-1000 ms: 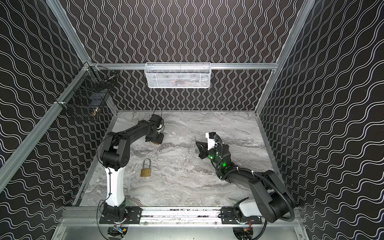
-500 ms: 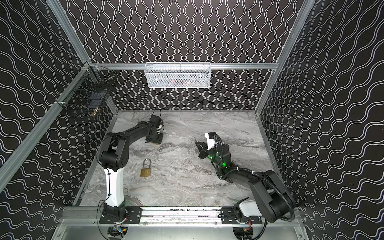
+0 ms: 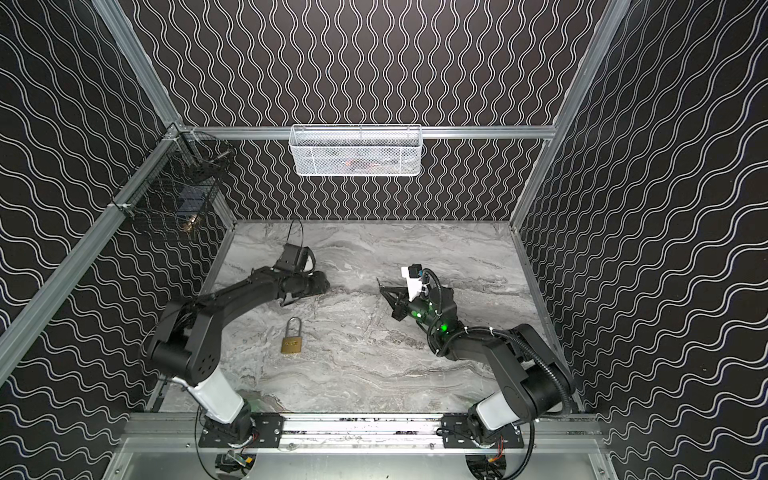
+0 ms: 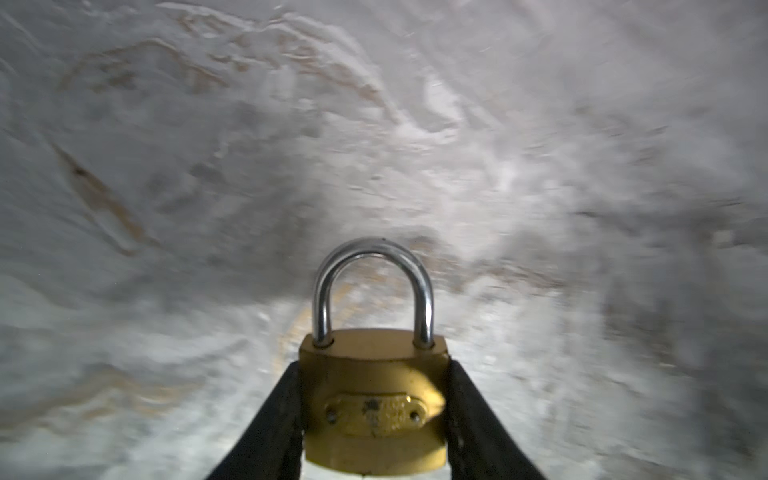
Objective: Unlock with the key
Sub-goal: 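Lift the padlock with the left gripper toward the key in the right gripper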
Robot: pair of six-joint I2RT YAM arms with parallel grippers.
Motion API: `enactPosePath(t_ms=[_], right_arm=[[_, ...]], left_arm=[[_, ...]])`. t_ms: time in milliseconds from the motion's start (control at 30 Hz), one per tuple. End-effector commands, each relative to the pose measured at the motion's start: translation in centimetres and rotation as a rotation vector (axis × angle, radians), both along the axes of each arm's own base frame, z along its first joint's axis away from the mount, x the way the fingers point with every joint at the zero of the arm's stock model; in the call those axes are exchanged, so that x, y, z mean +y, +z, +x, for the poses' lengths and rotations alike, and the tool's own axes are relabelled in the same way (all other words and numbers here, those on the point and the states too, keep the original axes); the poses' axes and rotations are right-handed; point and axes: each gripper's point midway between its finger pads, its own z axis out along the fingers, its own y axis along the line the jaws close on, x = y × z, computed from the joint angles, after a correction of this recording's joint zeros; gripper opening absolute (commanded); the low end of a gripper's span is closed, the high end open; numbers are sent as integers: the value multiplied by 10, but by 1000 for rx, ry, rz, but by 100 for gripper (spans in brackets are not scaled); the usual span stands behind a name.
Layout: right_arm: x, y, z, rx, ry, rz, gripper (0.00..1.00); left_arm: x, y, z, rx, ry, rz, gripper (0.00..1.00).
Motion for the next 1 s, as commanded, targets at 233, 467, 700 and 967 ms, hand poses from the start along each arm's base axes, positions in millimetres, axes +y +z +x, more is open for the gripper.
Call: enactPosePath(t_ms=[233, 467, 700, 967], right_arm=[[-2, -26, 18, 60, -256, -82, 0], [21, -30, 6, 41, -218, -97, 0], [43, -28, -4, 28, -118, -82, 0], [50, -27, -5, 33, -89, -78, 0]], left_arm=[[-60, 110, 5, -438, 169, -380, 36], [-67, 129, -7, -593, 205, -523, 35], [-72, 137, -17, -667, 170, -542, 34], [-92, 135, -25, -751, 76, -574, 32]])
